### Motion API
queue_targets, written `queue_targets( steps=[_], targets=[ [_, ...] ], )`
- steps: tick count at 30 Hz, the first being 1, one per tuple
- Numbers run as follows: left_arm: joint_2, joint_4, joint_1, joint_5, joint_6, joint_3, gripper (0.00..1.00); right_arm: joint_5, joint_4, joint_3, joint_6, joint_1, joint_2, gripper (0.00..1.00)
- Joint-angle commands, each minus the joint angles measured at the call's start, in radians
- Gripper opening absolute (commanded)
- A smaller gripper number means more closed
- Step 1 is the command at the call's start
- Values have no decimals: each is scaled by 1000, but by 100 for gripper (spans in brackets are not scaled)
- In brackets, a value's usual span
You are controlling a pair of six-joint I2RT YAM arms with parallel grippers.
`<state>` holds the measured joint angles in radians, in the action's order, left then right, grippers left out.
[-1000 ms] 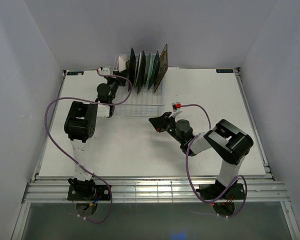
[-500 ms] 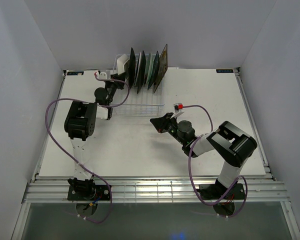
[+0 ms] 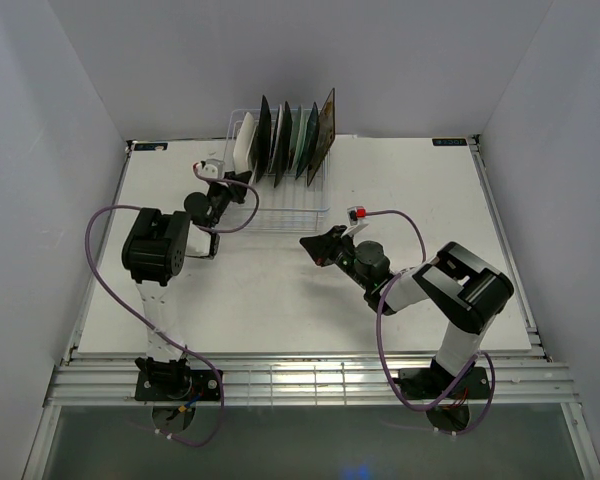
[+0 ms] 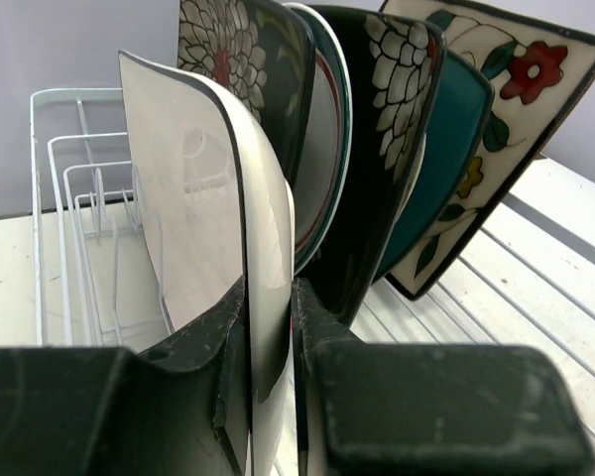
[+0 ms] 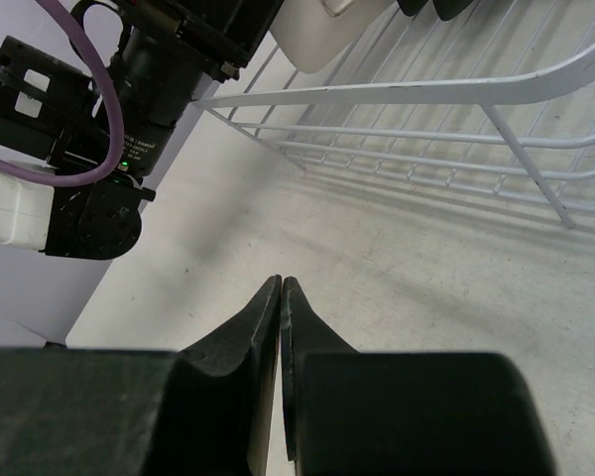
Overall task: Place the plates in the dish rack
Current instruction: Insert the plate into the dish rack.
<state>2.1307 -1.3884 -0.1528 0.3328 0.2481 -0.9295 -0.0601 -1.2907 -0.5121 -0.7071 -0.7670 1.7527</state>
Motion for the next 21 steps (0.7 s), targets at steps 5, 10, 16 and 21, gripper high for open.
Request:
queue_targets(
  steps=[5, 10, 16, 21],
  targets=[
    [-55, -278, 32, 115, 14, 44, 33, 19, -337, -8, -32, 5, 30, 8],
    [-66, -271, 36, 146, -1, 57, 48, 16, -340, 0, -34, 5, 27, 8],
    [-78, -207, 52, 175, 34, 26, 56, 22, -337, 4, -32, 5, 15, 8],
    [-80, -129, 68, 190, 59, -32, 56, 22, -337, 17, -29, 5, 1, 8]
  ],
)
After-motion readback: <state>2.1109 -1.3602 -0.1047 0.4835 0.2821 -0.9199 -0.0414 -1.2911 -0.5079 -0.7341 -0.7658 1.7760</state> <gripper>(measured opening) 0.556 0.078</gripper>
